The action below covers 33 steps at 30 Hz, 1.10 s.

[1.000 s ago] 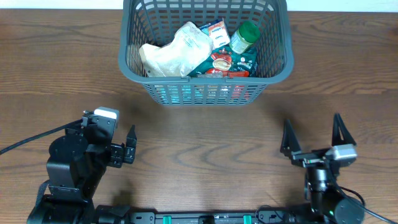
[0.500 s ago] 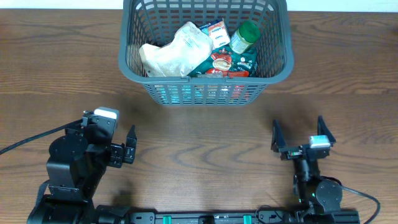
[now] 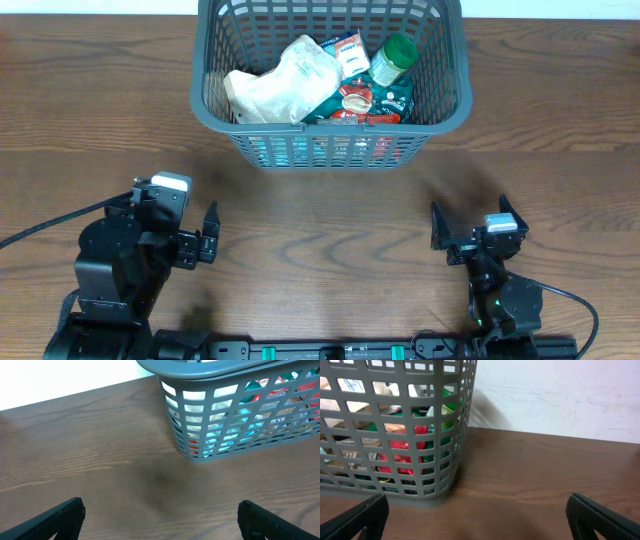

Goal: Pack container

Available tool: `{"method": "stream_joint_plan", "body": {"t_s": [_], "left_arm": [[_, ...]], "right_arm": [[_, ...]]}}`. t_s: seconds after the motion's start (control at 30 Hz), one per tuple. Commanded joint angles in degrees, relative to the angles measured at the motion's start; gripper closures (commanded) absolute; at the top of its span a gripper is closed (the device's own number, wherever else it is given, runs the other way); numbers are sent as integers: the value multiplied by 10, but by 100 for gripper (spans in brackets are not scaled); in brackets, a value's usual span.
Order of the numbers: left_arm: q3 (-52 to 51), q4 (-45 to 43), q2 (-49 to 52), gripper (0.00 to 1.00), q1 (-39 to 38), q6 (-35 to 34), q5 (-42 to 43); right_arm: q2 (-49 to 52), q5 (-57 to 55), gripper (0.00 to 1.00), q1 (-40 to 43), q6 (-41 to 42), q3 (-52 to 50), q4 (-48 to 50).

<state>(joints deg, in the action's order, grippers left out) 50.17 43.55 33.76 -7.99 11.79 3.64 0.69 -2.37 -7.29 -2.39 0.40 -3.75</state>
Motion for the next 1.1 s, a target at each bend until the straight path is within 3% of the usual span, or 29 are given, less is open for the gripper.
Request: {"method": "stream_joint_plan", "body": {"t_s": [0.0,0.77,0.87,1.07], "left_arm": [[-2,2,0,1,-2,-5,-3],[-9,17,-3,0,4,17,-12],[-60,-78,-39,1,20,28,18],[-266,-417,-164,1,40,27,26]], "right_arm": [[-3,-2,1,1,-9,-1,-3],[-3,-2,1,1,-9,-1,-3],[-3,-2,1,1,-9,-1,-3],[-3,-2,2,1,-9,-1,-3]]}}
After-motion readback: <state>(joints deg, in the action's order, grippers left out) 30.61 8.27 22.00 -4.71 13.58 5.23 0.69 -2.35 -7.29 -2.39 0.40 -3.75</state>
